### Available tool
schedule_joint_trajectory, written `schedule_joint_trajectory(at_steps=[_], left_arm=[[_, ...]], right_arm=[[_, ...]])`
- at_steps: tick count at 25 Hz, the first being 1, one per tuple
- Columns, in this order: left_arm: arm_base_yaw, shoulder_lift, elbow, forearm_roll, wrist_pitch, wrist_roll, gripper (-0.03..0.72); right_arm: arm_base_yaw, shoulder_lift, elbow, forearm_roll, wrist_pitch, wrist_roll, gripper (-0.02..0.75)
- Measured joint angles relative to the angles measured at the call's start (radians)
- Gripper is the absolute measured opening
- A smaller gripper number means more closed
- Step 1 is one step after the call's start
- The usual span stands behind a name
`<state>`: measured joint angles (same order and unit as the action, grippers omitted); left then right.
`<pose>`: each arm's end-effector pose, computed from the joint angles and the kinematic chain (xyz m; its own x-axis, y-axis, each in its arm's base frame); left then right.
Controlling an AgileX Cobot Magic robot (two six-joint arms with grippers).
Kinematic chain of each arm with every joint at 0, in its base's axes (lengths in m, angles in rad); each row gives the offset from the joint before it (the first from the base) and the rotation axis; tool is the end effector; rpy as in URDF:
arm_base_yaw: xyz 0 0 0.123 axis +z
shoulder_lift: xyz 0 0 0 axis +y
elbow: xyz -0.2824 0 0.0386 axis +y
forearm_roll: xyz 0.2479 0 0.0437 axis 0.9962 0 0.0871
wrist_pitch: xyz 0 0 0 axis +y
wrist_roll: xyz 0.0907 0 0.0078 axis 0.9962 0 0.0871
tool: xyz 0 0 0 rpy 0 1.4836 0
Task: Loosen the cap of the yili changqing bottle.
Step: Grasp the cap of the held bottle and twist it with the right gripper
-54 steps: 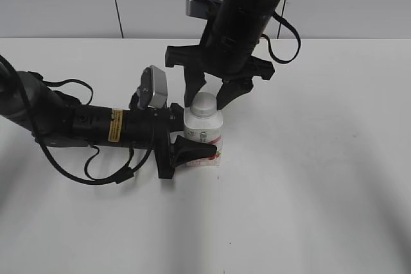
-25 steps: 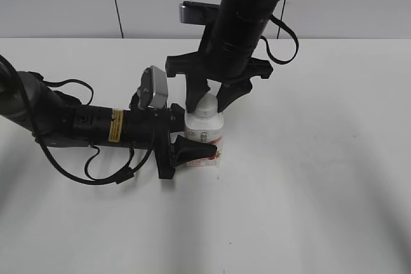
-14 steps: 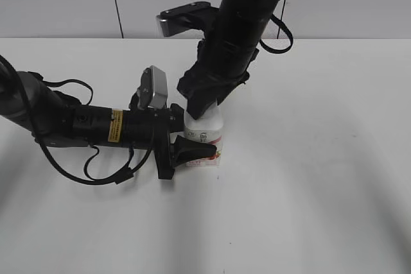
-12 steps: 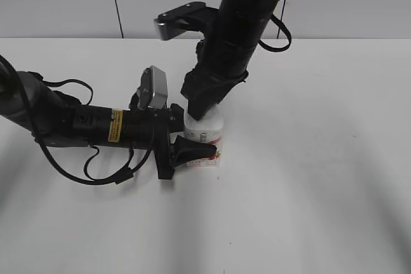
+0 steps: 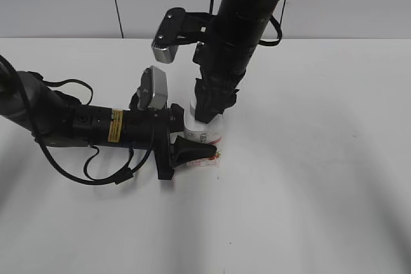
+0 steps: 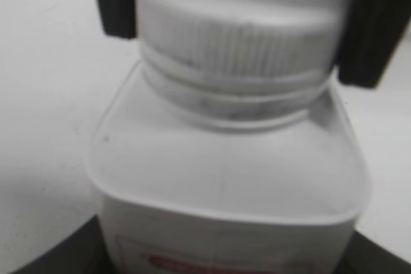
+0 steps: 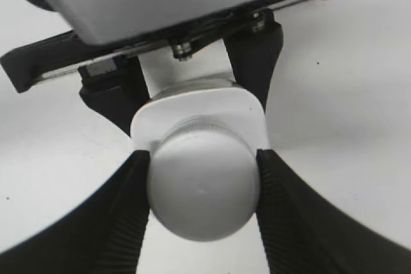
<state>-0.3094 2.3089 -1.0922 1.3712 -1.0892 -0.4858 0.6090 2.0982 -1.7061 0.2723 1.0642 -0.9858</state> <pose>0.3360 -0.1904 0.0572 -0.0512 0.3407 -0.9388 0.9958 0.0883 -0.0223 0.3489 0.2694 0.2068 -0.0784 -0.9458 -0.3151 -0.9962 0.0863 -0.0111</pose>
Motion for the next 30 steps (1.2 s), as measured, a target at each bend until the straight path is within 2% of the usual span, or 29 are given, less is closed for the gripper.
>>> schedule_joint_trajectory(at_steps=[7, 21, 30], left_arm=[[0.0, 0.0, 0.0, 0.0, -0.001, 0.003, 0.394], [0.0, 0.0, 0.0, 0.001, -0.001, 0.003, 0.394], [0.0, 0.0, 0.0, 0.003, -0.002, -0.001, 0.394]], right_arm=[[0.0, 0.0, 0.0, -0.005, 0.0, -0.176, 0.396], [0.0, 0.0, 0.0, -0.002, 0.006, -0.196, 0.398], [0.0, -0.001, 0.0, 0.023, 0.021, -0.196, 0.521]])
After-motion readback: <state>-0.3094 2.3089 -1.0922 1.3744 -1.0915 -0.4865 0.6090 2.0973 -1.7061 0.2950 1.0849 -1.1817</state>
